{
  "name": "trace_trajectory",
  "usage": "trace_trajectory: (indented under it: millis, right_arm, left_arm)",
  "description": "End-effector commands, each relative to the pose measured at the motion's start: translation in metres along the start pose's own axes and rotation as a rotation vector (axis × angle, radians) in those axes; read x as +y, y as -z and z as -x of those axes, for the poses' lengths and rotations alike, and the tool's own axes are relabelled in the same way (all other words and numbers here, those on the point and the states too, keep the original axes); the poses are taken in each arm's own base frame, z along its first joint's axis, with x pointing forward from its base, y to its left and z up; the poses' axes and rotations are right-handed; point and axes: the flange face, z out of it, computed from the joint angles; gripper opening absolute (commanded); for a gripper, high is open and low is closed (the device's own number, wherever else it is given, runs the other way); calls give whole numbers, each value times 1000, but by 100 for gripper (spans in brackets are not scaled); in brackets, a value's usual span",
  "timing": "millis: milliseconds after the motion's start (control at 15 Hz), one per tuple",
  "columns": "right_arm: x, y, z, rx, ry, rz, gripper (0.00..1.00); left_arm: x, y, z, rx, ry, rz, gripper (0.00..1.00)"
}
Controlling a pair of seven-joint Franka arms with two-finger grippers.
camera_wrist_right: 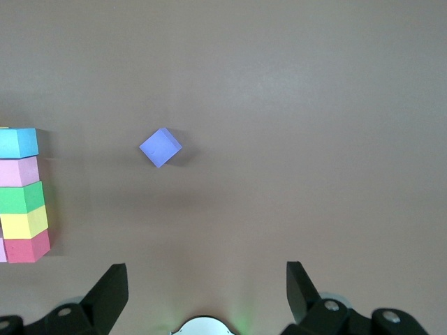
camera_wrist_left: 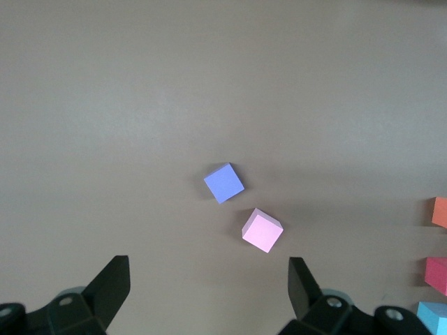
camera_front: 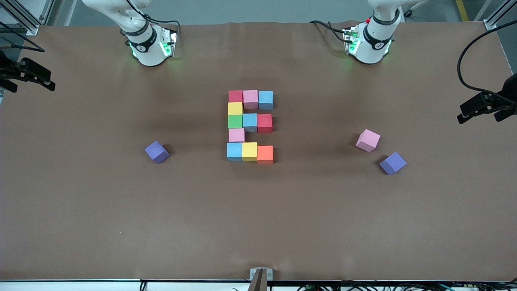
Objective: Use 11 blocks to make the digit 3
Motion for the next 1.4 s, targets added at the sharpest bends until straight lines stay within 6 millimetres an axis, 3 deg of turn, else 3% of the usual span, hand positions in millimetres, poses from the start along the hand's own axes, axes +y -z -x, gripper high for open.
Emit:
trace_trajectory:
  millis: [0, 1334]
  right_arm:
    - [0, -1, 7, 3, 6, -18, 100]
    - [-2, -1, 6, 4, 9, -16, 100]
  left_arm:
    - [3, 16, 10, 3, -26, 11, 100]
    - [11, 29, 17, 22, -37, 11, 100]
